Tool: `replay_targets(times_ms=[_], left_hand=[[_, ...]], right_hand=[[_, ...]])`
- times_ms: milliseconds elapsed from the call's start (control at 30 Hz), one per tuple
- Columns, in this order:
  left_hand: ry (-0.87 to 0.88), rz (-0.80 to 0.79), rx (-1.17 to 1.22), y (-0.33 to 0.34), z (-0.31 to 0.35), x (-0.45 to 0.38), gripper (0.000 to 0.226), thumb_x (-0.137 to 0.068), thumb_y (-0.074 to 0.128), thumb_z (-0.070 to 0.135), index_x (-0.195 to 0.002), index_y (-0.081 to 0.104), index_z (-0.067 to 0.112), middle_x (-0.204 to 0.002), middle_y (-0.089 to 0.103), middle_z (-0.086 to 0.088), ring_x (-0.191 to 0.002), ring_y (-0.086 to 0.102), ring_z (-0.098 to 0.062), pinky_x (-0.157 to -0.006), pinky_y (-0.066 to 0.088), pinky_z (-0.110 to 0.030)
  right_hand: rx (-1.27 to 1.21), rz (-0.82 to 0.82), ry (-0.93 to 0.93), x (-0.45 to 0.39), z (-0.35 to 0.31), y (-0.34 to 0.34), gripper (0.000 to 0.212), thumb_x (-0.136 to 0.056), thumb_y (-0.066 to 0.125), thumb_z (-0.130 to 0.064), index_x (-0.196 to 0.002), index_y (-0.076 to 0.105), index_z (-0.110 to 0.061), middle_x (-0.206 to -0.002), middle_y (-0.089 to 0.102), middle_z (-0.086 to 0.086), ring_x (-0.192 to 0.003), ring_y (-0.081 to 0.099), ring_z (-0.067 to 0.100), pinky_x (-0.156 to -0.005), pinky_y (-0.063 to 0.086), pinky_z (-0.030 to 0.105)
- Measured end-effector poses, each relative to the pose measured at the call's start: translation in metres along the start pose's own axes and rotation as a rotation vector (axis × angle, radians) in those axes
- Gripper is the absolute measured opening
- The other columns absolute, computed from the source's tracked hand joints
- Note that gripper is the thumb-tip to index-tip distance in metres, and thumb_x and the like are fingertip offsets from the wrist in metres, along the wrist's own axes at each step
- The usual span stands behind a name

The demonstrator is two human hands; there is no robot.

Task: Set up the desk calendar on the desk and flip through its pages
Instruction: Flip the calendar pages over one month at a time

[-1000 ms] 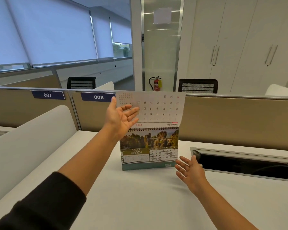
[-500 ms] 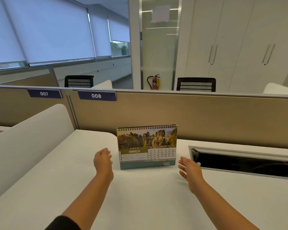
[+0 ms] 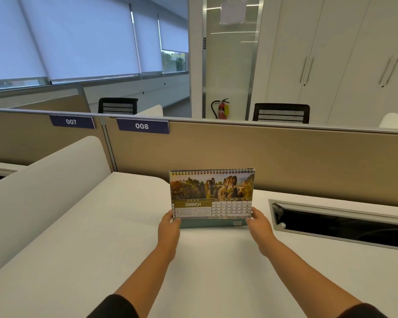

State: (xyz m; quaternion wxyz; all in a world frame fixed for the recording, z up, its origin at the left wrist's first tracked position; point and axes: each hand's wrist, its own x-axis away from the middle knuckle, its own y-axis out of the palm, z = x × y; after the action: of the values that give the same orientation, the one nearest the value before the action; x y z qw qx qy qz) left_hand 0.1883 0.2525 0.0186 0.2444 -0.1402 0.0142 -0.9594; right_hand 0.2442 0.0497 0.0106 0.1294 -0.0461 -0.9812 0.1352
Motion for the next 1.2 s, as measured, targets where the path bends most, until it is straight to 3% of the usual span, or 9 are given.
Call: replay_targets(times_ms=[333, 433, 533, 667, 933, 1000, 1067, 1133, 1200], left_hand=[[-0.007, 0.052, -0.02, -0.004, 0.0, -0.003, 0.025, -0.093, 0.043, 0.009, -0.117, 0.043, 0.013, -0.131, 0.051, -0.015, -0.117, 0.047, -0.03, -0.099, 0.042, -0.04], [0.005, 0.078, 0.025, -0.01, -0.001, -0.003, 0.01, -0.094, 0.043, 0.016, -0.103, 0.045, 0.013, -0.12, 0.055, -0.016, -0.103, 0.048, -0.026, -0.09, 0.046, -0.035], [0.013, 0.05, 0.144, -0.017, -0.003, 0.001, 0.021, -0.095, 0.04, 0.028, -0.099, 0.052, 0.012, -0.103, 0.062, -0.013, -0.098, 0.055, -0.027, -0.076, 0.047, -0.029], [-0.034, -0.088, 0.343, -0.027, -0.002, 0.012, 0.033, -0.094, 0.035, 0.041, -0.095, 0.058, 0.017, -0.1, 0.067, -0.015, -0.094, 0.063, -0.032, -0.077, 0.053, -0.039], [-0.062, -0.274, 0.568, -0.036, 0.002, 0.025, 0.056, -0.091, 0.028, 0.053, -0.103, 0.062, 0.01, -0.089, 0.074, -0.014, -0.086, 0.064, -0.031, -0.07, 0.052, -0.039], [-0.068, -0.306, 0.617, -0.037, 0.004, 0.028, 0.061, -0.09, 0.027, 0.056, -0.101, 0.064, 0.009, -0.086, 0.075, -0.014, -0.088, 0.064, -0.033, -0.071, 0.052, -0.041], [-0.074, -0.326, 0.647, -0.037, 0.006, 0.032, 0.065, -0.088, 0.027, 0.059, -0.1, 0.065, 0.008, -0.088, 0.075, -0.016, -0.089, 0.064, -0.034, -0.07, 0.055, -0.041], [-0.079, -0.331, 0.67, -0.037, 0.008, 0.035, 0.067, -0.087, 0.027, 0.061, -0.1, 0.064, 0.008, -0.088, 0.075, -0.016, -0.088, 0.065, -0.034, -0.066, 0.059, -0.039], [-0.082, -0.327, 0.685, -0.036, 0.008, 0.037, 0.067, -0.087, 0.028, 0.062, -0.1, 0.064, 0.007, -0.088, 0.074, -0.017, -0.088, 0.065, -0.034, -0.063, 0.06, -0.038]], right_hand=[[-0.039, 0.125, -0.012, 0.002, 0.002, -0.001, 0.031, -0.094, 0.044, -0.008, -0.124, 0.048, -0.012, -0.127, 0.057, 0.014, -0.111, 0.054, 0.03, -0.091, 0.048, 0.038], [-0.084, 0.19, -0.017, 0.003, 0.004, -0.002, 0.022, -0.092, 0.047, -0.01, -0.114, 0.051, -0.011, -0.119, 0.061, 0.014, -0.095, 0.055, 0.024, -0.077, 0.049, 0.029], [-0.152, 0.215, -0.028, 0.005, 0.006, -0.002, 0.02, -0.092, 0.049, -0.013, -0.112, 0.053, -0.011, -0.112, 0.063, 0.014, -0.086, 0.056, 0.023, -0.06, 0.047, 0.022], [-0.196, 0.232, -0.065, 0.013, 0.007, -0.003, 0.021, -0.094, 0.047, -0.016, -0.112, 0.055, -0.01, -0.112, 0.064, 0.014, -0.091, 0.057, 0.022, -0.079, 0.052, 0.035], [-0.231, 0.286, -0.143, 0.035, 0.01, -0.021, 0.032, -0.093, 0.05, -0.017, -0.123, 0.055, -0.009, -0.124, 0.059, 0.015, -0.106, 0.056, 0.025, -0.084, 0.05, 0.036], [-0.096, 0.369, -0.317, 0.046, 0.009, -0.026, 0.032, -0.088, 0.058, -0.017, -0.12, 0.056, -0.012, -0.127, 0.055, 0.013, -0.115, 0.052, 0.027, -0.09, 0.048, 0.039], [0.134, 0.389, -0.628, 0.064, 0.004, -0.027, 0.03, -0.081, 0.068, -0.018, -0.11, 0.062, -0.013, -0.119, 0.059, 0.009, -0.11, 0.051, 0.021, -0.089, 0.044, 0.028], [0.4, 0.271, -0.914, 0.081, -0.006, -0.023, 0.035, -0.07, 0.078, -0.023, -0.102, 0.066, -0.013, -0.106, 0.065, 0.004, -0.1, 0.053, 0.014, -0.085, 0.041, 0.022], [0.666, 0.16, -1.112, 0.091, -0.013, -0.017, 0.041, -0.061, 0.084, -0.026, -0.097, 0.069, -0.014, -0.096, 0.071, 0.001, -0.091, 0.061, 0.016, -0.078, 0.049, 0.028]])
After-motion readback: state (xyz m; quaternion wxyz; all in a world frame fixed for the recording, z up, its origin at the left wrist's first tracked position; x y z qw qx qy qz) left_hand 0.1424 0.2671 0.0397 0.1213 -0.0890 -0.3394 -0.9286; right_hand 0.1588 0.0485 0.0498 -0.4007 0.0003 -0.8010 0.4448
